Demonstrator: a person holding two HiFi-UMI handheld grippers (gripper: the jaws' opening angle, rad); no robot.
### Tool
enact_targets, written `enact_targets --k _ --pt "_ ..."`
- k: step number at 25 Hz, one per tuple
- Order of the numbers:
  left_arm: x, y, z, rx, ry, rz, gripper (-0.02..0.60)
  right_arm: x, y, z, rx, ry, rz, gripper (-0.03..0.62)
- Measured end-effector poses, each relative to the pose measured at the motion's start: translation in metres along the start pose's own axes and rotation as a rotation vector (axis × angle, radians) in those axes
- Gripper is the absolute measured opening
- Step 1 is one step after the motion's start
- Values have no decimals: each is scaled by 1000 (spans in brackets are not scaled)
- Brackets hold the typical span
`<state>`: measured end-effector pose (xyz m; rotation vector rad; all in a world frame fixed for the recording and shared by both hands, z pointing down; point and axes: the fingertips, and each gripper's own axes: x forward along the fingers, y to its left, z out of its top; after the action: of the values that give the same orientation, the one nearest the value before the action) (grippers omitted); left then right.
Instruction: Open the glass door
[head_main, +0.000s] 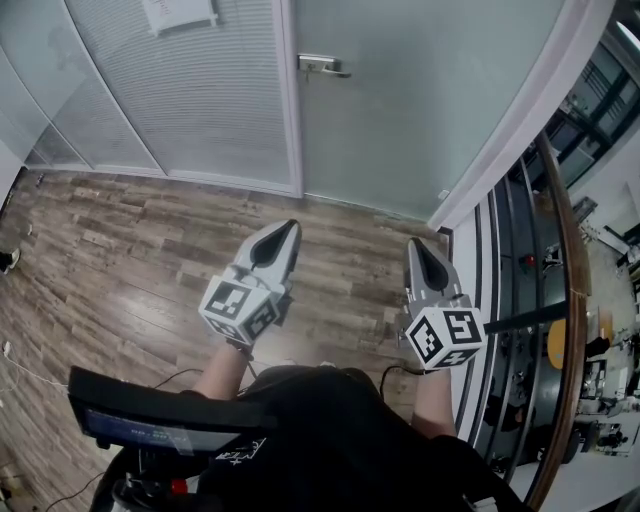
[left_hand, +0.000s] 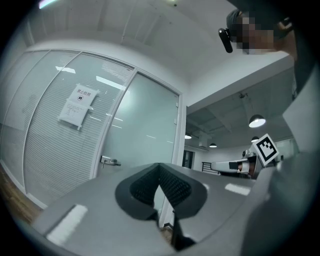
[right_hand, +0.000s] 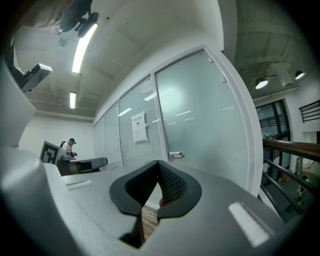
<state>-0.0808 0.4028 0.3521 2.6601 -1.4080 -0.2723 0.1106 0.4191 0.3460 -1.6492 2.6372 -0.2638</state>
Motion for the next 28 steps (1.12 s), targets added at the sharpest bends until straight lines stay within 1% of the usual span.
enact_targets --k 5,11,17,22,25,28 --pt "1 -13 -4 -7 1 3 2 -9 -8 -3 5 7 14 3" --pt "-4 -27 -7 -36 -11 6 1 -18 -17 -6 15 10 34 3" --pt "-9 -30 -10 -8 0 37 1 -23 -19 -10 18 21 52 2" --pt "-10 -28 -12 -6 7 48 0 -22 -17 -12 18 24 66 3" --pt "-8 -27 -14 -8 14 42 0 -20 -19 -14 26 28 58 3" --pt "-4 -28 -16 -19 17 19 1 -17 -20 -15 23 27 52 2"
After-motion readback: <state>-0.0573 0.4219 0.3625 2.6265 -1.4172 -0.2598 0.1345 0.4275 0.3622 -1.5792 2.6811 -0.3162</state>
